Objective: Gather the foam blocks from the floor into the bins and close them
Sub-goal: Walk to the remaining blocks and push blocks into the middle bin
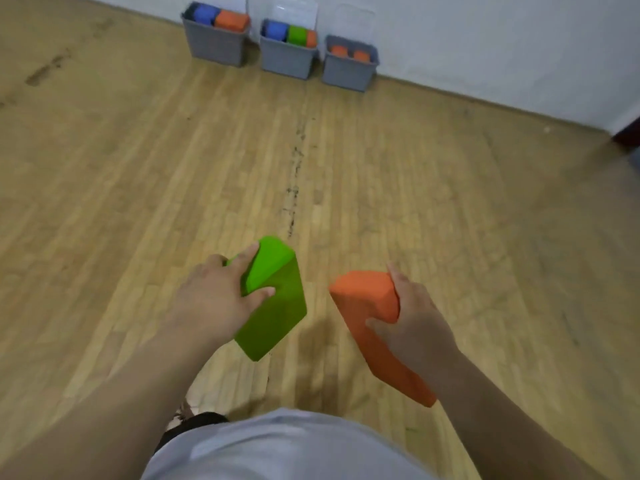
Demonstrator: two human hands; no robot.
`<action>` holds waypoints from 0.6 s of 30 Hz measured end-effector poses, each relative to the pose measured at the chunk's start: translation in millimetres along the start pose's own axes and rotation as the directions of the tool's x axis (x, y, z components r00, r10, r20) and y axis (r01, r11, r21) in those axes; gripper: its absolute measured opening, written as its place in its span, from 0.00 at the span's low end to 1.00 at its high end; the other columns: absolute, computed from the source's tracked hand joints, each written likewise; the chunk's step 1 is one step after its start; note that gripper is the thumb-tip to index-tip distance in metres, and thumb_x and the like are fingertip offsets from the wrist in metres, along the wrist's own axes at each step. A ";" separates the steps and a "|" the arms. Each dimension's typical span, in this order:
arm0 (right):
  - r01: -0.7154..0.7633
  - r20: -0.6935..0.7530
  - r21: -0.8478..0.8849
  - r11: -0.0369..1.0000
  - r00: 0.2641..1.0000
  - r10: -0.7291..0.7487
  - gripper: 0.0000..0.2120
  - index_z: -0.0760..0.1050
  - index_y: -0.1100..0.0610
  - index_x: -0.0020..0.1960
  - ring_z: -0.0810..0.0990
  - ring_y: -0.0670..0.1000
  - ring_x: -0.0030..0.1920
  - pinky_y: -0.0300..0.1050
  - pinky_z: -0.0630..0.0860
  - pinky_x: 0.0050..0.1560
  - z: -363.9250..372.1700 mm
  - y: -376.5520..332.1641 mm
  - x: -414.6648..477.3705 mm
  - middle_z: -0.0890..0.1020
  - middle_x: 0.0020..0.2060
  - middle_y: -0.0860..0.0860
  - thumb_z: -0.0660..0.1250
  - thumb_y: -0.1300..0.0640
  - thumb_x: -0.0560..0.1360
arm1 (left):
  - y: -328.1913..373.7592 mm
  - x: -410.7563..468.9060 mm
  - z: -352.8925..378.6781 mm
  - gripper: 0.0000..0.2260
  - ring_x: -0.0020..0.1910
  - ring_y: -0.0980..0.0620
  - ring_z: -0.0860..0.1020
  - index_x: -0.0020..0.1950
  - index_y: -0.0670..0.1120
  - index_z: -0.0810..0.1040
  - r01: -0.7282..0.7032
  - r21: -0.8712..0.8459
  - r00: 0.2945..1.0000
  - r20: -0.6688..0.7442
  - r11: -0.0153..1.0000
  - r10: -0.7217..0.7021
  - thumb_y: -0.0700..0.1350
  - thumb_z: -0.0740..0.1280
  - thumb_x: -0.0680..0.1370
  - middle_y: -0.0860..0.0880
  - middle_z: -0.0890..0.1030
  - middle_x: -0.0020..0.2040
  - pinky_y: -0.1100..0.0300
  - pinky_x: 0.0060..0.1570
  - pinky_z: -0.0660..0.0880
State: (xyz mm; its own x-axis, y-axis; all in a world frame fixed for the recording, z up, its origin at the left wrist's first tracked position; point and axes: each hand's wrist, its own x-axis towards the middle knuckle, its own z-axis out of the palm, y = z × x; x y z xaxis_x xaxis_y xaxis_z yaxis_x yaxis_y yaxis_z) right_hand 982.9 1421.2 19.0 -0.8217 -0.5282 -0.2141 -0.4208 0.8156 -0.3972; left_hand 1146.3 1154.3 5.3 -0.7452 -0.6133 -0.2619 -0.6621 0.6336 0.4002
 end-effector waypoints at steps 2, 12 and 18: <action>-0.044 -0.051 0.047 0.998 0.998 0.046 0.48 0.45 0.36 0.81 0.73 0.51 0.65 0.52 0.74 0.63 -15.9 23.9 5.0 0.68 0.69 0.47 0.73 0.41 0.73 | 33.4 12.3 4.1 0.37 0.63 0.45 0.72 0.81 0.67 0.48 -0.041 0.003 0.999 -0.004 0.999 0.041 0.73 0.60 0.76 0.50 0.71 0.61 0.47 0.57 0.76; -0.092 -0.151 0.202 0.975 0.981 0.124 0.49 0.48 0.41 0.82 0.73 0.50 0.69 0.51 0.74 0.65 -27.7 12.2 101.0 0.69 0.72 0.47 0.76 0.43 0.72 | 77.5 126.7 -34.1 0.37 0.60 0.48 0.73 0.82 0.67 0.49 -0.173 0.025 0.982 -0.073 0.985 0.175 0.72 0.60 0.76 0.51 0.72 0.60 0.50 0.53 0.76; -0.104 -0.179 0.253 0.962 0.972 0.152 0.50 0.47 0.41 0.82 0.73 0.50 0.68 0.52 0.74 0.65 -18.3 -52.8 214.0 0.69 0.71 0.48 0.76 0.43 0.71 | 48.9 242.3 -84.8 0.37 0.60 0.49 0.73 0.81 0.67 0.48 -0.176 0.044 0.982 -0.065 0.983 0.178 0.72 0.60 0.76 0.52 0.72 0.61 0.52 0.51 0.77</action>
State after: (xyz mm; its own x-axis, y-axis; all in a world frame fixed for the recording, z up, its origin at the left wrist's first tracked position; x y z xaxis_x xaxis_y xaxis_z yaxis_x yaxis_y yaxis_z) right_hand 822.2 1269.4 10.4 -0.9316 -0.3469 -0.1085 -0.2220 0.7795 -0.5858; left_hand 940.1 996.7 35.8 -0.8445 -0.5200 -0.1285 -0.5237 0.7514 0.4013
